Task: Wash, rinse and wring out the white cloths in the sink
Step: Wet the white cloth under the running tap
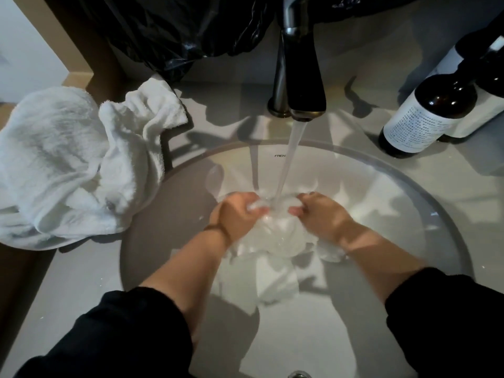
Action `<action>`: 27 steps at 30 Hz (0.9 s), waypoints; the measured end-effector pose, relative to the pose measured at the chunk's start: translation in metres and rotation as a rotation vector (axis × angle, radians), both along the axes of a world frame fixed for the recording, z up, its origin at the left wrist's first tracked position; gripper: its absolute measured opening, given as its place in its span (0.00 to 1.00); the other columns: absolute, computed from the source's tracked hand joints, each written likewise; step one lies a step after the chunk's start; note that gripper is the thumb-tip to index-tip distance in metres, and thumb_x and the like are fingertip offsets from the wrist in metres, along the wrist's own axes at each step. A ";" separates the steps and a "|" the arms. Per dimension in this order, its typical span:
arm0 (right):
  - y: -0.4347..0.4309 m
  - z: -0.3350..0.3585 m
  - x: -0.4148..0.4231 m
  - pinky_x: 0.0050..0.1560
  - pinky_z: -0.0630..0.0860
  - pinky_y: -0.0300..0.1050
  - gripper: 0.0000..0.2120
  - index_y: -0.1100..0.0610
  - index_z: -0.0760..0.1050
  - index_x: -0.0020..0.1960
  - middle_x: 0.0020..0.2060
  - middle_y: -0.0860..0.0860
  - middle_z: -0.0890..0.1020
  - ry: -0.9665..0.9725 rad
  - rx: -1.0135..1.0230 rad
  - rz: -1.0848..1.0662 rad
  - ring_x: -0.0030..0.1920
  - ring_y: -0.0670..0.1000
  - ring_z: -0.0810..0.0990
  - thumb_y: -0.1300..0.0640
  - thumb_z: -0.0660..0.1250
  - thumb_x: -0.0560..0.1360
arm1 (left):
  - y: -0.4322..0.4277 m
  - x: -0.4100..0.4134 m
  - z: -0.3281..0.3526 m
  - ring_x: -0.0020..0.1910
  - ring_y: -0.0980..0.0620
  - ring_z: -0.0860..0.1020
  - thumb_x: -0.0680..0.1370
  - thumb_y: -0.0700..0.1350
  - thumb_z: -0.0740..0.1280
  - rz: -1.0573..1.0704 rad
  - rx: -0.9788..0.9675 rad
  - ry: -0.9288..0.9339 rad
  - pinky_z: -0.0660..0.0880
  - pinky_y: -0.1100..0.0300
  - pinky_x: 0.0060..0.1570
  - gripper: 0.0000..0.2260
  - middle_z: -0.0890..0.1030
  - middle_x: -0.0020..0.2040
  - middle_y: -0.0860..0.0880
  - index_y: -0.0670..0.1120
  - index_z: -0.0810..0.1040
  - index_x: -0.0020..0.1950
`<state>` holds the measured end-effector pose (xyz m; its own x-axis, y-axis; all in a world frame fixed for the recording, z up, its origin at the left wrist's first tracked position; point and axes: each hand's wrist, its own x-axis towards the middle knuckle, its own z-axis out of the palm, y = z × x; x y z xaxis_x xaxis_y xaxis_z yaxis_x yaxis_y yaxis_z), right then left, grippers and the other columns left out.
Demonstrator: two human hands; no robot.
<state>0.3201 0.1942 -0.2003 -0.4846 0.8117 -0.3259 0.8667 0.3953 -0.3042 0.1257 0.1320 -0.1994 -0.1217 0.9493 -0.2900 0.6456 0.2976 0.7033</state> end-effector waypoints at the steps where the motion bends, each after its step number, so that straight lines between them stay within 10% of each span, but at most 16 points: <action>1: 0.002 0.009 0.003 0.48 0.74 0.40 0.14 0.57 0.73 0.54 0.43 0.49 0.78 0.067 -0.078 -0.012 0.43 0.48 0.79 0.49 0.55 0.81 | 0.004 -0.002 0.008 0.53 0.49 0.80 0.72 0.53 0.70 0.006 -0.001 -0.127 0.74 0.61 0.55 0.13 0.83 0.51 0.48 0.48 0.83 0.53; 4: 0.004 0.040 0.013 0.46 0.71 0.27 0.10 0.58 0.78 0.52 0.46 0.44 0.77 0.315 -0.367 -0.169 0.44 0.40 0.77 0.67 0.70 0.73 | 0.007 -0.010 0.032 0.52 0.49 0.78 0.73 0.38 0.70 -0.152 0.065 -0.181 0.74 0.62 0.56 0.10 0.80 0.50 0.48 0.45 0.83 0.54; 7: 0.004 0.056 0.023 0.62 0.70 0.37 0.15 0.57 0.79 0.58 0.58 0.48 0.73 0.331 -0.273 -0.199 0.58 0.47 0.74 0.63 0.72 0.72 | 0.004 -0.014 0.043 0.58 0.44 0.75 0.73 0.37 0.64 -0.128 0.161 0.286 0.71 0.54 0.61 0.19 0.78 0.57 0.45 0.47 0.78 0.63; 11: -0.006 0.050 0.022 0.63 0.69 0.50 0.19 0.47 0.61 0.70 0.61 0.56 0.68 -0.462 -0.124 0.012 0.65 0.59 0.69 0.50 0.56 0.80 | -0.006 -0.007 0.047 0.60 0.40 0.74 0.83 0.46 0.53 -0.018 -0.049 0.507 0.71 0.52 0.55 0.16 0.71 0.63 0.41 0.48 0.67 0.70; 14: -0.022 0.034 0.008 0.57 0.70 0.52 0.27 0.49 0.58 0.72 0.63 0.57 0.69 -0.519 -0.155 0.117 0.62 0.61 0.70 0.46 0.63 0.77 | -0.014 0.006 0.032 0.65 0.38 0.68 0.83 0.53 0.54 -0.186 -0.189 0.489 0.68 0.50 0.61 0.19 0.66 0.67 0.41 0.55 0.63 0.74; 22: -0.021 0.034 0.001 0.55 0.73 0.51 0.16 0.56 0.73 0.49 0.46 0.51 0.74 0.382 0.038 -0.286 0.51 0.55 0.76 0.51 0.76 0.69 | -0.008 -0.006 0.020 0.55 0.44 0.75 0.76 0.58 0.64 -0.119 -0.337 0.330 0.69 0.58 0.49 0.19 0.76 0.60 0.46 0.50 0.71 0.63; 27: -0.047 0.023 -0.026 0.67 0.62 0.59 0.39 0.55 0.55 0.75 0.72 0.56 0.62 0.014 0.181 0.063 0.70 0.58 0.62 0.32 0.43 0.73 | -0.005 -0.016 0.022 0.61 0.44 0.75 0.80 0.54 0.61 -0.118 -0.273 0.554 0.71 0.55 0.58 0.17 0.76 0.63 0.43 0.46 0.73 0.64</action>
